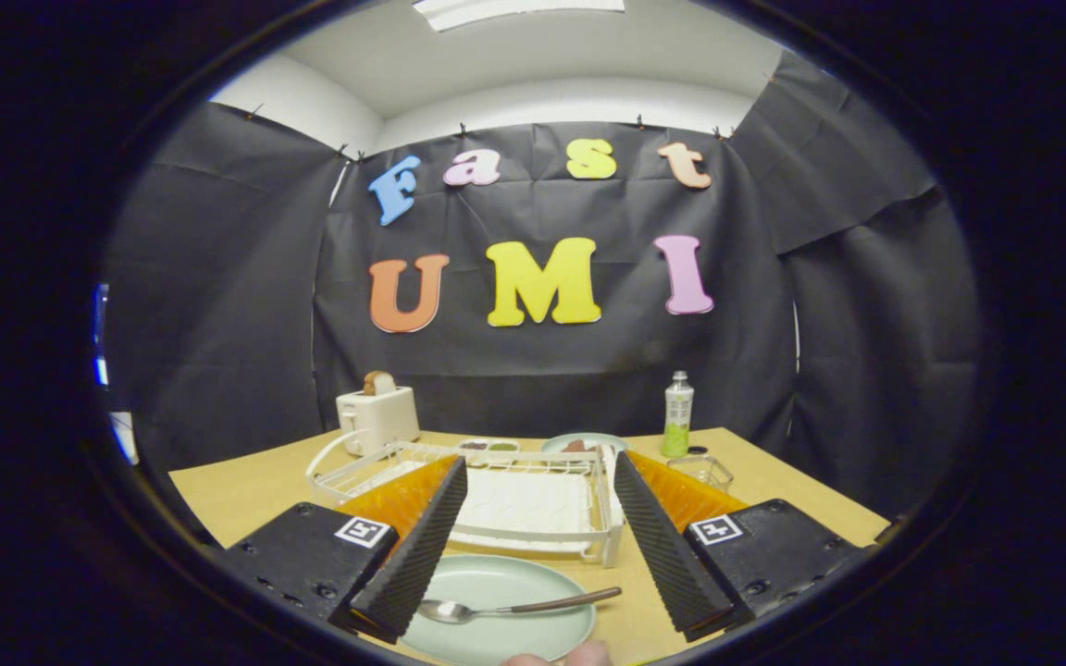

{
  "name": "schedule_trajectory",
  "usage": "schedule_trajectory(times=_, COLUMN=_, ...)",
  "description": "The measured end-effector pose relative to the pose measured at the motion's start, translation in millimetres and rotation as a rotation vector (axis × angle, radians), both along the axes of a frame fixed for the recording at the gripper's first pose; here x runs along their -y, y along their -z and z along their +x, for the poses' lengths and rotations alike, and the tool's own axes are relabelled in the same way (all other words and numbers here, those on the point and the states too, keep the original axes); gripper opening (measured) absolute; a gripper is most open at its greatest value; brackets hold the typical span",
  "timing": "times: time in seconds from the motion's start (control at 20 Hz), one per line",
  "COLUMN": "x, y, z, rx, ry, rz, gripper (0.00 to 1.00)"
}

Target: Take the plate from the dish rack, then take the spoon from the basket and place it into the plate.

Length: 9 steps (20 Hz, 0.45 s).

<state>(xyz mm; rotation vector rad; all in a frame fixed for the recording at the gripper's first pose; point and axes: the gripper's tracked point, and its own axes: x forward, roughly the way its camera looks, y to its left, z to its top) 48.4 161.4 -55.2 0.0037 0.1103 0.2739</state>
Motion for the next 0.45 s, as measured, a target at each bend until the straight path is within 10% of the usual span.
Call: schedule_trajectory(times=0.45, x=51.3, y=-26.0, z=-5.7, rx=0.038, ry=0.126, rz=-0.026, gripper=1.00)
